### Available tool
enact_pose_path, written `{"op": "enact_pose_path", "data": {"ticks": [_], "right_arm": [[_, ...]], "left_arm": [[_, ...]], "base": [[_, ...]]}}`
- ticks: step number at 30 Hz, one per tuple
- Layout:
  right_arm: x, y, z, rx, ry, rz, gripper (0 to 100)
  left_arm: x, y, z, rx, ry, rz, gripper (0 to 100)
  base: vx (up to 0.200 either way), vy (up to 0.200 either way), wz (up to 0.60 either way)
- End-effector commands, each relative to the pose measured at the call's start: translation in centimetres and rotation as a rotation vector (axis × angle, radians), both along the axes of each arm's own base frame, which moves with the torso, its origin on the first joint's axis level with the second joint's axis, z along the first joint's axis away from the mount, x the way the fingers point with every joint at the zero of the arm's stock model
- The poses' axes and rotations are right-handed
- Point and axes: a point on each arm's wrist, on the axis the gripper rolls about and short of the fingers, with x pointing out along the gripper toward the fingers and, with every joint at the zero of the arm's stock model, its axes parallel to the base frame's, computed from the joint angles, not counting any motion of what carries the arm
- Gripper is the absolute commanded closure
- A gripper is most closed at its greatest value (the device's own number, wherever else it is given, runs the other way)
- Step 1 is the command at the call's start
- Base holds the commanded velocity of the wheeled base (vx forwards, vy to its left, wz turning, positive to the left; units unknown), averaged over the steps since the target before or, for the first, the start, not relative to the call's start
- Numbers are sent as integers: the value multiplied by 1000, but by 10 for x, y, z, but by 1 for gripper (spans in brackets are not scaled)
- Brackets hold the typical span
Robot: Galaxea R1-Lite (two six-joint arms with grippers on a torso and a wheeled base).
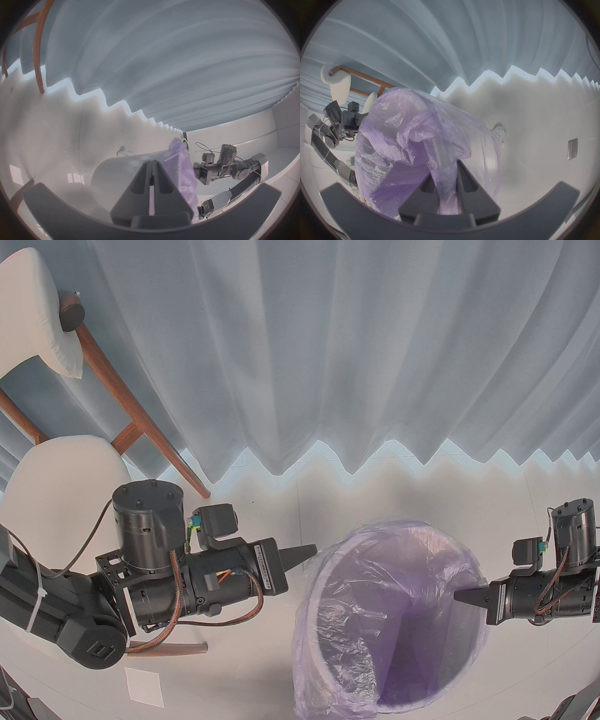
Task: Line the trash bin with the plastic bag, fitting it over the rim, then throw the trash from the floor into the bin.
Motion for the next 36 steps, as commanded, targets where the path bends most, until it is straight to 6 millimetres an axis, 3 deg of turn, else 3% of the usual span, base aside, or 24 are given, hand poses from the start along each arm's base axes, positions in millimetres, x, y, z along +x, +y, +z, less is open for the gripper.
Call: {"op": "enact_pose_path", "data": {"ticks": [1, 9, 15, 19, 20, 27, 36], "right_arm": [[-8, -1, 4, 26, -26, 23, 100], [-20, -3, 12, 95, -51, 96, 100], [-22, -4, 8, 86, -35, 95, 100], [-20, -4, 5, 80, -25, 87, 100], [-20, -4, 5, 78, -22, 85, 100], [-15, -3, 0, 48, -5, 53, 100], [-11, -2, -4, 34, 7, 40, 100]], "left_arm": [[4, 4, -5, 11, 15, 29, 100], [8, 1, -16, 39, 34, 72, 100], [8, 3, 0, -33, -44, 80, 100], [-5, 21, 10, -49, -68, 121, 100], [-12, 26, 11, -53, -75, 122, 0], [-30, 34, 14, -76, -70, 96, 0], [-38, 14, 12, -96, -78, 19, 0]], "base": [[0, 0, 0], [0, 0, 0], [0, 0, 0], [0, 0, 0], [0, 0, 0], [0, 0, 0], [0, 0, 0]]}}
